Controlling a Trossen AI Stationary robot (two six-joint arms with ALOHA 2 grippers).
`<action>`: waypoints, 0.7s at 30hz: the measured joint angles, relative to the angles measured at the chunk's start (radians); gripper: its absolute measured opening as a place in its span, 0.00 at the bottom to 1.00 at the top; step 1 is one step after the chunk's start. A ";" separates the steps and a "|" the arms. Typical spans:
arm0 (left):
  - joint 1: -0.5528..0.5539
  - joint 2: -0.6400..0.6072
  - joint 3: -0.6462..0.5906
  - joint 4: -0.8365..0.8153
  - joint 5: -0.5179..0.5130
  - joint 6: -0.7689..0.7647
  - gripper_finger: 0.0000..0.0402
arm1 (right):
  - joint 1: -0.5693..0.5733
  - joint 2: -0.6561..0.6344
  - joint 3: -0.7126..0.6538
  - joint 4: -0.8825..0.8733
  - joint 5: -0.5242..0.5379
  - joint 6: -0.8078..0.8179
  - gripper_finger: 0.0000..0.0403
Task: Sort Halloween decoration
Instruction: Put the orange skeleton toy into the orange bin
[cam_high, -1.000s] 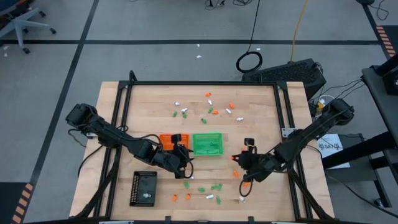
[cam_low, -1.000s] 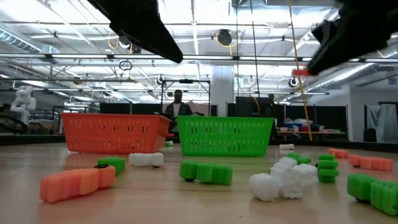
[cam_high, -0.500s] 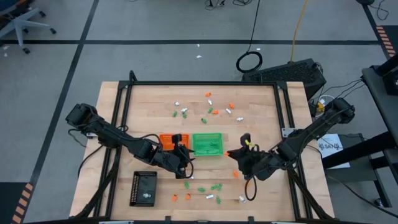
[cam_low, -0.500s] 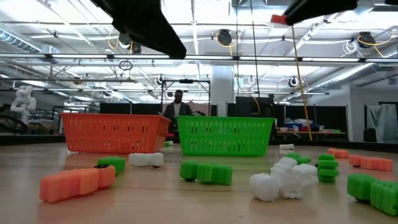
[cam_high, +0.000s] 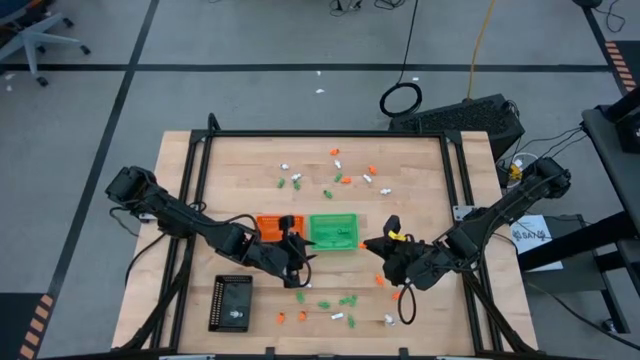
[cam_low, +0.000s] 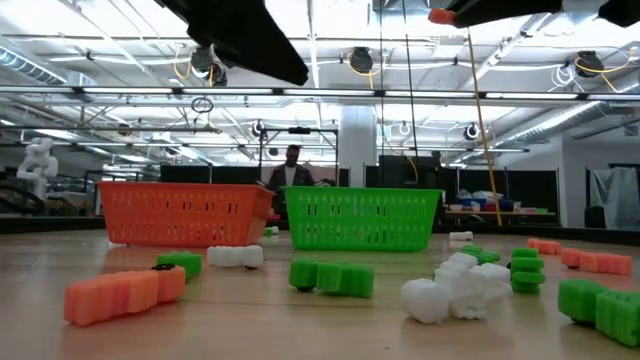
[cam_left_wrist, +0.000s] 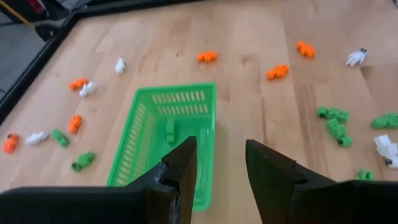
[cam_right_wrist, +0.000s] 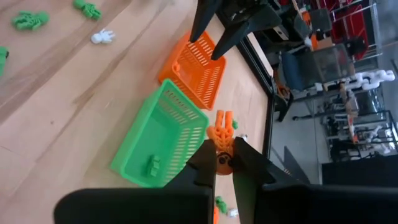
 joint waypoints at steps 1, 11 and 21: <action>0.000 0.000 0.000 0.009 0.000 0.015 0.34 | 0.000 0.000 0.000 0.000 0.000 -0.004 0.03; 0.000 0.000 0.000 0.041 0.000 0.042 0.34 | 0.000 0.000 0.000 0.001 0.000 -0.009 0.03; 0.000 0.000 0.000 0.099 -0.001 0.091 0.34 | -0.003 0.001 0.000 0.089 -0.010 0.084 0.03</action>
